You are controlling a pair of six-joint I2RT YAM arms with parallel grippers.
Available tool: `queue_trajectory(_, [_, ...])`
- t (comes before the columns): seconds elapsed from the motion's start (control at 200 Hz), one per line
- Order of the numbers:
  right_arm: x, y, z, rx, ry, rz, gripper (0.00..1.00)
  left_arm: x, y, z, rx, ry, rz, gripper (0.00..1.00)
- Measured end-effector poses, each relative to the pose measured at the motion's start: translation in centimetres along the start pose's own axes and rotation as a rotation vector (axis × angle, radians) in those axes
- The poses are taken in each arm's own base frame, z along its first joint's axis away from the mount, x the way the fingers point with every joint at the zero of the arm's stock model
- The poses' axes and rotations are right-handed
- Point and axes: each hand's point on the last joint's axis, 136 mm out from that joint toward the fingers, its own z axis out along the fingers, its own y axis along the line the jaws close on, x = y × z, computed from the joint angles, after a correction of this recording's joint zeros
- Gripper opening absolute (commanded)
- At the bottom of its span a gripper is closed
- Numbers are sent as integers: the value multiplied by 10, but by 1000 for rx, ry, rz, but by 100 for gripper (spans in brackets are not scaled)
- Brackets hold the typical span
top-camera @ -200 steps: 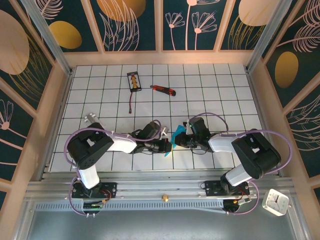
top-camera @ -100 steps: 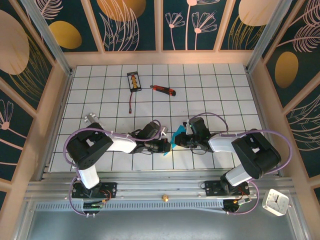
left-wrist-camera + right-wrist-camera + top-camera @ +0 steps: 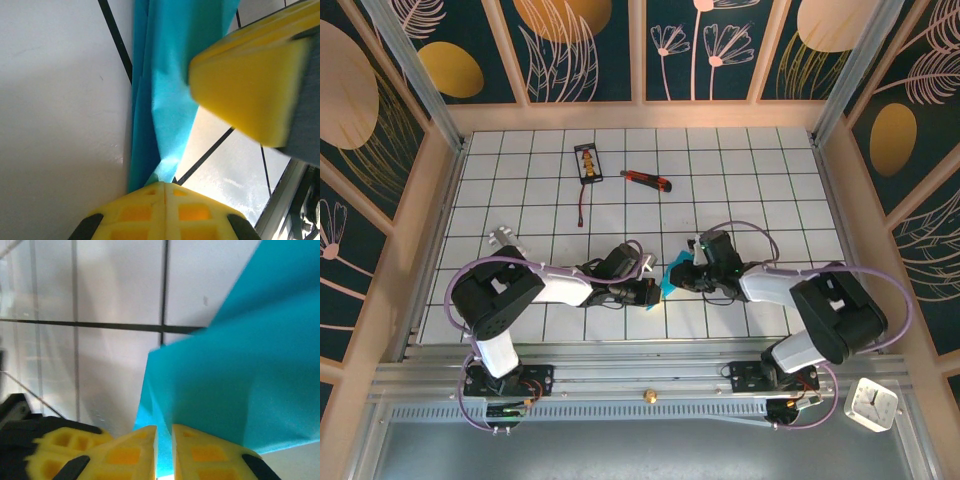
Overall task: Fold a paper plane with a square sheet of paper (pick it up from the middle)
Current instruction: Fold the wing for the fifth time at the center of the table.
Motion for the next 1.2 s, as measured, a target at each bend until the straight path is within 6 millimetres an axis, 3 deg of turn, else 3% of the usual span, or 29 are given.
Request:
queue_trajectory(0.15, [0,15,-8,-76,-32,15,17,0,0,0,0,1,7,0])
queue_trajectory(0.355, [24,19,0,-108,21,48,15,0,0,0,0,1,7,0])
queue_trajectory(0.545, [26,18,8,-117,28,77,14,0,0,0,-1,0,7,0])
queue_trajectory(0.881, [25,0,15,-72,39,121,13,1,1,0,-4,4,31,0])
queue_trajectory(1.201, [5,-19,7,-33,7,158,13,1,2,0,-10,10,54,0])
